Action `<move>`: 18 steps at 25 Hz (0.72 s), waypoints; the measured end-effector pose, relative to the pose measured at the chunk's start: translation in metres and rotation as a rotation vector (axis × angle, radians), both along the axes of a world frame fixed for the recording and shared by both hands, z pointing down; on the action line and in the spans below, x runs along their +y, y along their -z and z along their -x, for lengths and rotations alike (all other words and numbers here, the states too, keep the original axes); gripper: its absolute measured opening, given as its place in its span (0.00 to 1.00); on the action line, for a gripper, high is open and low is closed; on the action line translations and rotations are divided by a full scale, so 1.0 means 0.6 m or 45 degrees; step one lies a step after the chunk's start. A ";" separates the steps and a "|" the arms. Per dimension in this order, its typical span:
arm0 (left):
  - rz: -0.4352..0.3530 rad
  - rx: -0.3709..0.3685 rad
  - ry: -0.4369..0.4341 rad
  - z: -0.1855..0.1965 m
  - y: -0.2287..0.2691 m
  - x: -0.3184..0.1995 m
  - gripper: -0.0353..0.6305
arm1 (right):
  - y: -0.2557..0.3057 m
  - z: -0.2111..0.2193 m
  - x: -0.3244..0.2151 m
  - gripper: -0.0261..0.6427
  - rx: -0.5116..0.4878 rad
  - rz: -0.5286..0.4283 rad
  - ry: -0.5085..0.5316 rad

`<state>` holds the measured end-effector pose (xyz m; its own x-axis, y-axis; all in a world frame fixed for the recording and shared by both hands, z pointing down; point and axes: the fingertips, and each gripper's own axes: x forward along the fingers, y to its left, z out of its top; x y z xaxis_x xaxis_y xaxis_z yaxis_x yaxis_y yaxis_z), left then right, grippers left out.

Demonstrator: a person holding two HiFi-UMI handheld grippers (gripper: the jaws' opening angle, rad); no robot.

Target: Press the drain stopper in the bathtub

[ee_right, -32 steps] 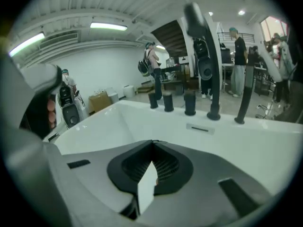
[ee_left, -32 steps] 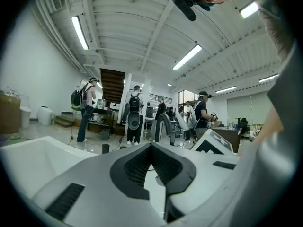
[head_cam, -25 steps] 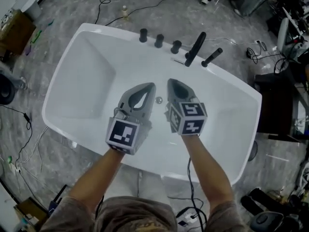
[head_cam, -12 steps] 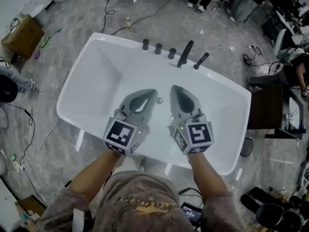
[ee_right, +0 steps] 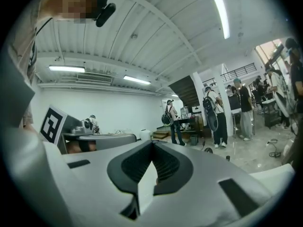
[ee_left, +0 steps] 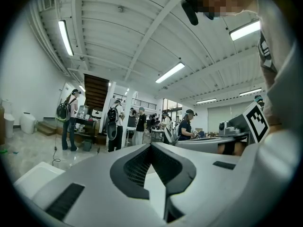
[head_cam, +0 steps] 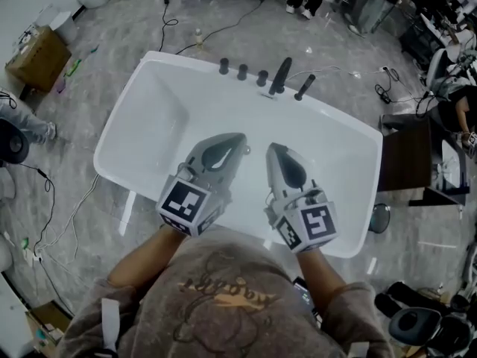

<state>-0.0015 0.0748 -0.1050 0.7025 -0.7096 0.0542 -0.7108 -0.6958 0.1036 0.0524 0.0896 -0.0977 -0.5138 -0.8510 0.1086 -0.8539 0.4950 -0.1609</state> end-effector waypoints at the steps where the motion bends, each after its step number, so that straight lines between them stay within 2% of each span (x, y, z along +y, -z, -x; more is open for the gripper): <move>1: -0.014 -0.003 -0.010 -0.001 0.002 0.007 0.06 | 0.005 0.002 0.010 0.04 0.007 -0.014 -0.001; 8: 0.001 0.021 -0.045 -0.014 0.003 0.039 0.06 | 0.032 -0.006 0.053 0.04 0.027 -0.093 -0.029; 18: -0.010 0.022 -0.024 -0.015 0.003 0.041 0.06 | 0.026 -0.020 0.053 0.04 0.008 -0.083 -0.023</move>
<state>0.0076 0.0992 -0.1071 0.7167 -0.6964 0.0363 -0.6955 -0.7101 0.1100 0.0644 0.1216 -0.1135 -0.4977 -0.8656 0.0557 -0.8637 0.4887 -0.1229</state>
